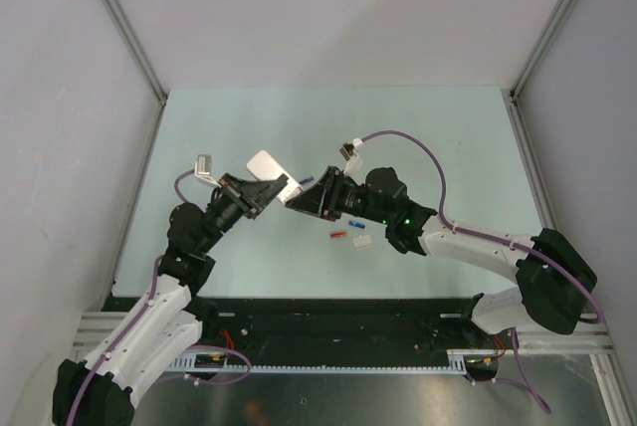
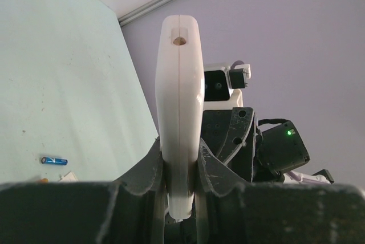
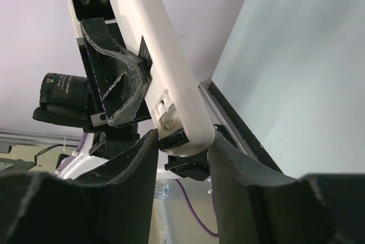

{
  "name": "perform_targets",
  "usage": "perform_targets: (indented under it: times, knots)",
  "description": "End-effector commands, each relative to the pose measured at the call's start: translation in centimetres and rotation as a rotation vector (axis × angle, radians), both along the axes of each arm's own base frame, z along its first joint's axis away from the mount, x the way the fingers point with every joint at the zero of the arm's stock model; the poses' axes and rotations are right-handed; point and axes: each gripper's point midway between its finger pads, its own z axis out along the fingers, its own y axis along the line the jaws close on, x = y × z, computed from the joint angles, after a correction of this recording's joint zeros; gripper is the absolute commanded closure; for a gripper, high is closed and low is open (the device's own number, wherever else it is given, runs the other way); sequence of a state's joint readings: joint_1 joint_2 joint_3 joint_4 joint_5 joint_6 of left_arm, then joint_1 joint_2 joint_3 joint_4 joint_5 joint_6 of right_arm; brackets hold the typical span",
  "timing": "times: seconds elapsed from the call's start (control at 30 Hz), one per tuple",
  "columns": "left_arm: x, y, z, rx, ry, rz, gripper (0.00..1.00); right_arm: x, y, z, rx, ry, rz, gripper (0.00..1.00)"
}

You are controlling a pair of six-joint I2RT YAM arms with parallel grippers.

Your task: Load the batteries into the remote control

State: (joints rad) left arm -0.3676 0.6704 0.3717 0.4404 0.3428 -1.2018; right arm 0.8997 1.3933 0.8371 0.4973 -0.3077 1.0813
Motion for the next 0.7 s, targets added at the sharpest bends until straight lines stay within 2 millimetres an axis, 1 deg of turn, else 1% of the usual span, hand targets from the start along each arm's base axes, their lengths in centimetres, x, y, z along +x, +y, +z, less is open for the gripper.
perform_targets:
  times: [0.0, 0.2, 0.27, 0.4, 0.5, 0.53, 0.67]
  knots:
    - [-0.4, 0.2, 1.9, -0.02, -0.078, 0.008, 1.0, 0.7, 0.3, 1.2, 0.007, -0.004, -0.031, 0.57]
    - [-0.4, 0.2, 2.0, -0.021, -0.084, 0.008, 1.0, 1.0, 0.1, 0.6, -0.014, 0.013, -0.049, 0.62]
    - [-0.5, 0.2, 2.1, -0.022, -0.087, 0.009, 1.0, 1.0, 0.0, 0.2, -0.029, 0.023, -0.056, 0.65]
    - [-0.5, 0.2, 2.4, -0.025, -0.091, 0.008, 1.0, 1.2, -0.2, 0.0, -0.041, 0.03, -0.066, 0.71]
    - [-0.5, 0.2, 2.6, -0.026, -0.094, 0.008, 1.0, 1.2, -0.2, -0.1, -0.044, 0.03, -0.066, 0.77]
    - [-0.5, 0.2, 2.7, -0.027, -0.095, 0.01, 1.0, 1.2, -0.2, -0.2, -0.046, 0.03, -0.064, 0.81]
    - [-0.6, 0.2, 2.7, -0.029, -0.095, 0.002, 1.0, 1.2, -0.2, -0.1, -0.043, 0.026, -0.063, 0.93]
